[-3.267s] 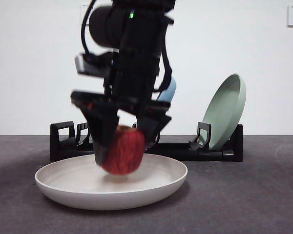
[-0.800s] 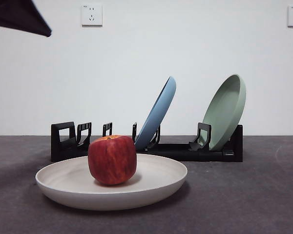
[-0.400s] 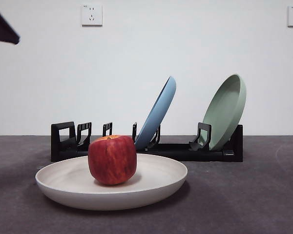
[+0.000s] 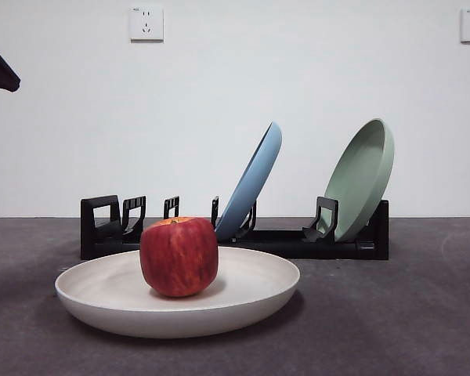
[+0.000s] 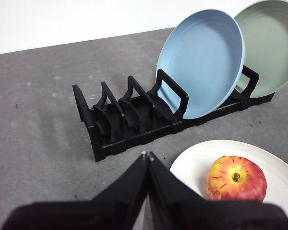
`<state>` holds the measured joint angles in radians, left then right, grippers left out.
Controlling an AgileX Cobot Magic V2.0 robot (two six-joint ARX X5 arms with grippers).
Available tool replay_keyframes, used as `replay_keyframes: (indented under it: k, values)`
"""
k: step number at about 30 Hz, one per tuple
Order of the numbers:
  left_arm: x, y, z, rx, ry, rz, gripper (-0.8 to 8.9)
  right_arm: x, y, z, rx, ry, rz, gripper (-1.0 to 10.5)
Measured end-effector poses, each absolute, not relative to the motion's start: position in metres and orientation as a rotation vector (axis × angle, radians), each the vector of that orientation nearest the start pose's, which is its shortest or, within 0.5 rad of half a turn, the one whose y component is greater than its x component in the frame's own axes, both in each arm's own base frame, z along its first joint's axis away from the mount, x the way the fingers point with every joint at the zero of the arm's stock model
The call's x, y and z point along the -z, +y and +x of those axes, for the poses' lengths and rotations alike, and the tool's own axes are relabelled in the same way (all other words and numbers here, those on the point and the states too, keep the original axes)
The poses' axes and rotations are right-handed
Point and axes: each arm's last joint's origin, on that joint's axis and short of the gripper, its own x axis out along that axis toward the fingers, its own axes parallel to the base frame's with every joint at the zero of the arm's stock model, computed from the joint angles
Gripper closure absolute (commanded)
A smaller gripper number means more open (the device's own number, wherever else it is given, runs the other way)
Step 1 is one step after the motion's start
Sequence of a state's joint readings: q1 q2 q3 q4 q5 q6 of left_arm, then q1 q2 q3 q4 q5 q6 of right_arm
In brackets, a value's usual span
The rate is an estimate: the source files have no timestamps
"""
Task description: Take the yellow plate from the plate rack,put the plate on the table,take the apple from the table,put the apple in the plate
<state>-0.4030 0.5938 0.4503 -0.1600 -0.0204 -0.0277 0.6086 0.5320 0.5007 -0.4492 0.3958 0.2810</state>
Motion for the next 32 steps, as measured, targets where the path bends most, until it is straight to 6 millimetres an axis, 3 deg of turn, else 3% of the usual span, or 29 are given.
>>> replay_keyframes:
  k: [6, 12, 24, 32]
  values:
    - [-0.246, -0.056, 0.133, 0.374, 0.308, 0.039, 8.14, -0.246, 0.061, 0.107, -0.147, 0.446, 0.044, 9.5]
    - [-0.248, -0.043, 0.119, 0.33, 0.273, 0.105, 8.14, -0.246, 0.061, 0.107, -0.147, 0.446, 0.044, 9.5]
    - [-0.176, -0.013, 0.097, 0.113, 0.147, 0.083, 8.14, -0.246, 0.061, 0.107, -0.147, 0.446, 0.044, 9.5]
    - [-0.151, -0.009, 0.095, 0.086, 0.174, 0.083, 8.14, -0.246, 0.061, 0.107, -0.147, 0.446, 0.045, 9.5]
